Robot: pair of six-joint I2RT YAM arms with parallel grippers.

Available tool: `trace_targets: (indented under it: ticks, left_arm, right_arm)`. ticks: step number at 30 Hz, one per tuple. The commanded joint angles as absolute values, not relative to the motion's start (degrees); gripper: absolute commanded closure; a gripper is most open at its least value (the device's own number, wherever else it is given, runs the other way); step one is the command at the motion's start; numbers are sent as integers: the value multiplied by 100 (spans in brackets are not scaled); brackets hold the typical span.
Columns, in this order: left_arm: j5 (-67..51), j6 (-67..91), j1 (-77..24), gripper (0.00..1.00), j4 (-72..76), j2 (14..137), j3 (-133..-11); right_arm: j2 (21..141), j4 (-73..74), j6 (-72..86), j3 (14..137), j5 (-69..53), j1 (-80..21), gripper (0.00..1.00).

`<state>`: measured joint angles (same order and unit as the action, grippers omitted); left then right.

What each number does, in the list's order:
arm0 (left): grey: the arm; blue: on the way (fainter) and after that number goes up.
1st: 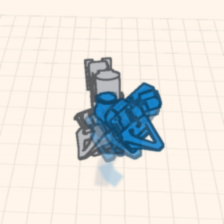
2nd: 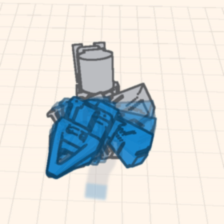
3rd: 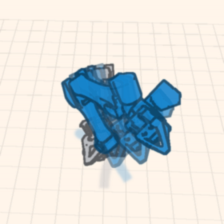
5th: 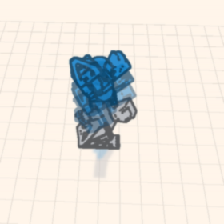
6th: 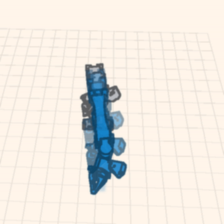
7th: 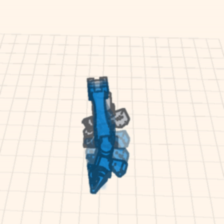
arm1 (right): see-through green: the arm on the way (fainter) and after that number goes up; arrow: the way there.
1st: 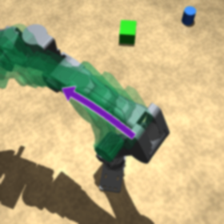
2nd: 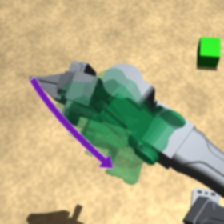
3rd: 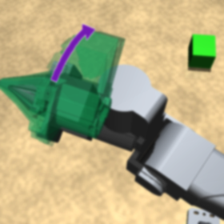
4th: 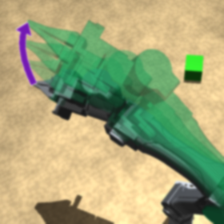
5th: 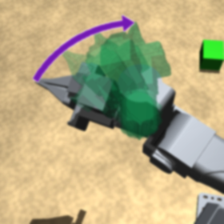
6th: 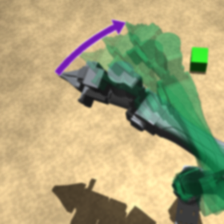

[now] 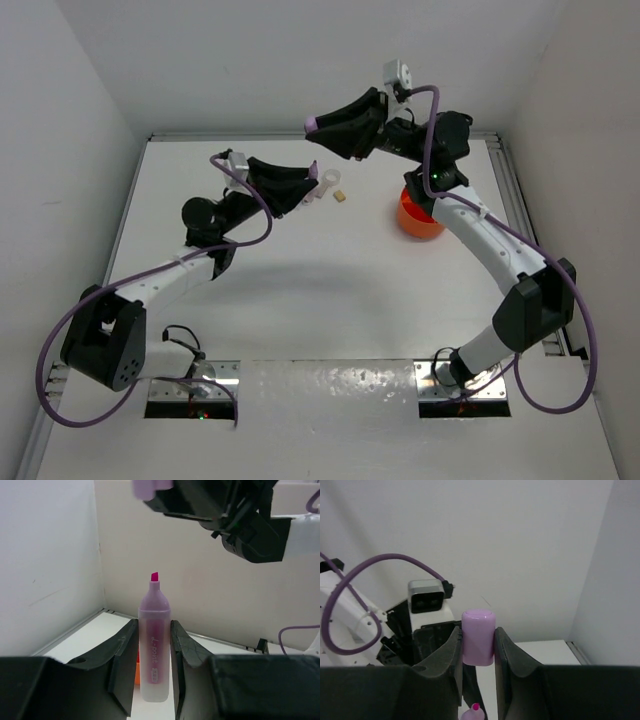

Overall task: Sort the stationery into containers
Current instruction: Close the pen cap on the pen.

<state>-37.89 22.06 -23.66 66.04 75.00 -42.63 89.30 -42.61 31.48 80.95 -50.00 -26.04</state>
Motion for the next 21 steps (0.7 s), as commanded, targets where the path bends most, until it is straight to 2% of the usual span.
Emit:
trace_targets:
  ticks: [1, 4, 11, 21]
  left_arm:
    - [-3507, 2408, -2434, 100, 7110, 7383, -4227]
    - [-3367, 2417, -2487, 100, 7312, 7400, -4254]
    - [-3375, 2487, -2513, 100, 7339, 7242, -4157]
    - [-3305, 2496, -2531, 100, 7295, 7102, -4026]
  right_arm:
    - [8745, -5507, 4067, 7946, -5405, -2558, 100]
    - [8789, -5931, 4516, 7823, -5467, -2549, 100]
    - [8745, -5880, 4544, 7515, -5493, -2566, 100]
    - [9088, -5915, 4728, 7760, -5555, -2654, 100]
